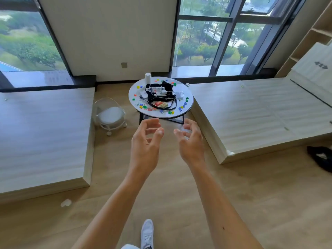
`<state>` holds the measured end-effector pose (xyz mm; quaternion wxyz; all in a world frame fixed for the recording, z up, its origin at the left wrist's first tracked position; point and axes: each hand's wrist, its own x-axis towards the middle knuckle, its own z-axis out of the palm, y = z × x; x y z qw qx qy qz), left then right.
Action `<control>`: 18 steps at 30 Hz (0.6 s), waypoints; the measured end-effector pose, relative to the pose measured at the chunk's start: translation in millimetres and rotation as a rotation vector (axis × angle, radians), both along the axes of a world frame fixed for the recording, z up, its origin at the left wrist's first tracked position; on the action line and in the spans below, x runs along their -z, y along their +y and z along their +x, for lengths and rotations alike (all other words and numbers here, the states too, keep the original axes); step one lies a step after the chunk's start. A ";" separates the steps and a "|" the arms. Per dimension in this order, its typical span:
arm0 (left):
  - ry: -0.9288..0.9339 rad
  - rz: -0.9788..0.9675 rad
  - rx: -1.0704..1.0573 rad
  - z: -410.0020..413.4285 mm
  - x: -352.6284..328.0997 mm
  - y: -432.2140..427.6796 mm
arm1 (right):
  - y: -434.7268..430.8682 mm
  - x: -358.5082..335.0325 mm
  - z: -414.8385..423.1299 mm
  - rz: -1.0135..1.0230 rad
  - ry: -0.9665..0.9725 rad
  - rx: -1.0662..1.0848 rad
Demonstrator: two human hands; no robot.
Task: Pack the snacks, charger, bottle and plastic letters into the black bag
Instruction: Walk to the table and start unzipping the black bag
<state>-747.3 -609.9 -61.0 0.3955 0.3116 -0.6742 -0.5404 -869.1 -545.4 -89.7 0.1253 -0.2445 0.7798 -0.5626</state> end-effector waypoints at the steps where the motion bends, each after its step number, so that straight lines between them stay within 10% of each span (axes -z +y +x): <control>1: -0.008 0.021 0.009 -17.9 0.9 -16.4 | -14.6 0.8 -16.9 0.006 -0.010 0.007; 18: -0.200 0.098 0.070 -289.4 28.6 -202.5 | -205.9 47.1 -296.3 0.066 -0.090 -0.046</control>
